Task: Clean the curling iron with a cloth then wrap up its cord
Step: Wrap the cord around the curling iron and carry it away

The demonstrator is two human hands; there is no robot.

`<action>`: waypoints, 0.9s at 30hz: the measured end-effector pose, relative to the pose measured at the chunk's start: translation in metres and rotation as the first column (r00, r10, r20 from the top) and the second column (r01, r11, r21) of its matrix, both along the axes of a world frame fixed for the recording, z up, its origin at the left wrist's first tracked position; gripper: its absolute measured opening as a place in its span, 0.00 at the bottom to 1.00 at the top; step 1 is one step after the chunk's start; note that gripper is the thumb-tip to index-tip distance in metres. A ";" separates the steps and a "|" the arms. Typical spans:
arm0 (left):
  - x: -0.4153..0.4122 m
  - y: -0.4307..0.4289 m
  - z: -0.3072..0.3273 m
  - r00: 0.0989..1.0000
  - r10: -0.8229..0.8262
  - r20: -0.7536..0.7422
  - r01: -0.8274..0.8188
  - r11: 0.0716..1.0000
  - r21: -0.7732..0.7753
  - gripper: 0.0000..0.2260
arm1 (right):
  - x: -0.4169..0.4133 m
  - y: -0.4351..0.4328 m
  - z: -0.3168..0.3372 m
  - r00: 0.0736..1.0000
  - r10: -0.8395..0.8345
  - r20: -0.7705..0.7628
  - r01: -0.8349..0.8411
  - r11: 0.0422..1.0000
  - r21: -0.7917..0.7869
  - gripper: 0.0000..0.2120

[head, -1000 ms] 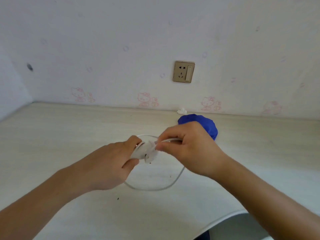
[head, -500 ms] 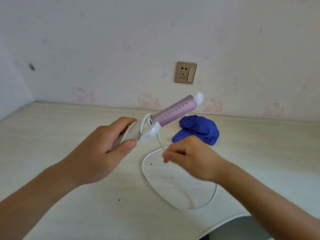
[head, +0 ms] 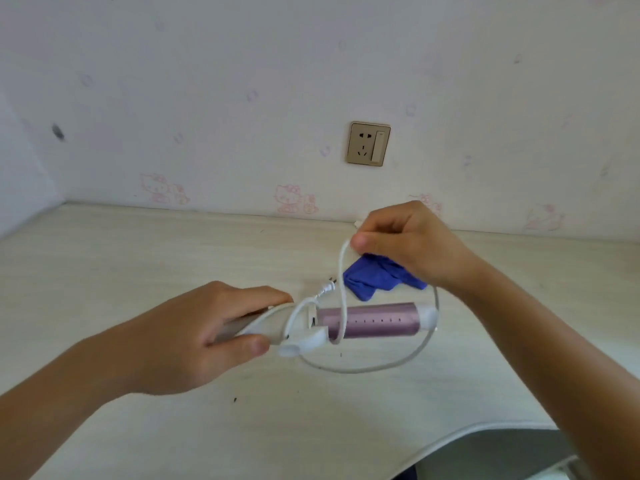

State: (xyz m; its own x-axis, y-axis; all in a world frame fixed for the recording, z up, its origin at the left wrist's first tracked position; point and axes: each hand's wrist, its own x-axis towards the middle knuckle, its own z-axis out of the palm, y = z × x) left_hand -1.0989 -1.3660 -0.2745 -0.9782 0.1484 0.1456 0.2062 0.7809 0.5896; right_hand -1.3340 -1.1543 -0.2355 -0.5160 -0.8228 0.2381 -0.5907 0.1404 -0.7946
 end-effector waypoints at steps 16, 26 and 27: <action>-0.018 -0.003 -0.012 0.946 0.315 -0.080 -0.318 0.948 -0.031 0.11 | 0.069 0.004 -0.014 0.925 0.209 -0.317 -0.114 0.949 0.293 0.19; 0.000 -0.023 0.002 0.995 0.007 -0.096 0.045 0.850 0.525 0.10 | 0.024 -0.004 -0.025 0.989 0.145 0.040 -0.150 0.968 0.199 0.19; -0.002 -0.023 0.001 0.990 0.084 -0.110 -0.016 0.858 0.513 0.11 | 0.033 -0.002 -0.033 0.987 0.161 0.020 -0.160 0.952 0.259 0.20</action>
State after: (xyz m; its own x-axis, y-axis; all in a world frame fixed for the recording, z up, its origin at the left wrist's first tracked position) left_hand -1.1007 -1.3895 -0.2740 -0.9509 -0.0289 0.3081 0.2733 0.3889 0.8798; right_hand -1.3015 -1.1562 -0.2686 -0.3719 -0.9283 0.0063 -0.6233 0.2447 -0.7427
